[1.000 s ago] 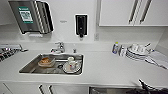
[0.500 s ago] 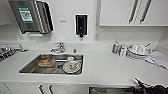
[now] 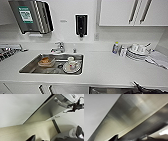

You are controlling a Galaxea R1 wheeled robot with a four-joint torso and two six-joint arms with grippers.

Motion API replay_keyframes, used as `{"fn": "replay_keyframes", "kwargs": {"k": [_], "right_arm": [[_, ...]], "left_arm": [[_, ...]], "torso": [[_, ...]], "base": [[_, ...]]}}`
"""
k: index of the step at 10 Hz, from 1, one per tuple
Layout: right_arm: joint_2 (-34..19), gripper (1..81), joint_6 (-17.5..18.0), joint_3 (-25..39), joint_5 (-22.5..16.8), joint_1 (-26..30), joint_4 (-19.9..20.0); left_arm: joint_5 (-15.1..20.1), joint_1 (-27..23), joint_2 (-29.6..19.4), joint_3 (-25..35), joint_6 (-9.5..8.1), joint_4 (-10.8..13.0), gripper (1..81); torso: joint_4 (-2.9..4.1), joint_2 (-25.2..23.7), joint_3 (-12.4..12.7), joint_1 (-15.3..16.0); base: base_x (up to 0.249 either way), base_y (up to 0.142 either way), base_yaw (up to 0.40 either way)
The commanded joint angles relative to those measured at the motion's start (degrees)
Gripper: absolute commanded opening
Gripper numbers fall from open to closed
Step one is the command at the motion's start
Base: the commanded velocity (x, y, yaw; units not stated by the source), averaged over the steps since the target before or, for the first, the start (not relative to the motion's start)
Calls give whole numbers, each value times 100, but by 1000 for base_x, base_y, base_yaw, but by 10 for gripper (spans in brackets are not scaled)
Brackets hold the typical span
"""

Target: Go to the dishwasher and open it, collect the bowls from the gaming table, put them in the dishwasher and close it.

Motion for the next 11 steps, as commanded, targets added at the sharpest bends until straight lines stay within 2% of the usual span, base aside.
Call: {"fn": "replay_keyframes", "kwargs": {"k": [1,3,6,7,9,11], "right_arm": [[-33,811,-8,-99,-282,440,80],[107,811,-8,-222,-291,422,80],[371,811,-43,-504,-282,-8,80],[328,811,-191,-477,-273,-175,2],[65,811,-684,-303,-19,-500,-44],[-208,811,-974,5,140,-702,-52]], "left_arm": [[134,-459,-194,112,60,39,811],[142,-424,-193,77,60,39,811],[125,-388,-149,6,69,39,811],[125,-353,-79,-90,77,39,811],[125,-345,-26,-161,77,39,811],[125,-345,-26,-170,77,47,811]], "torso": [[0,0,0,0],[0,0,0,0],[0,0,0,0],[0,0,0,0],[0,0,0,0],[0,0,2,0]], "base": [[0,0,0],[0,0,0],[0,0,0],[0,0,0],[0,0,0],[0,0,0]]}}
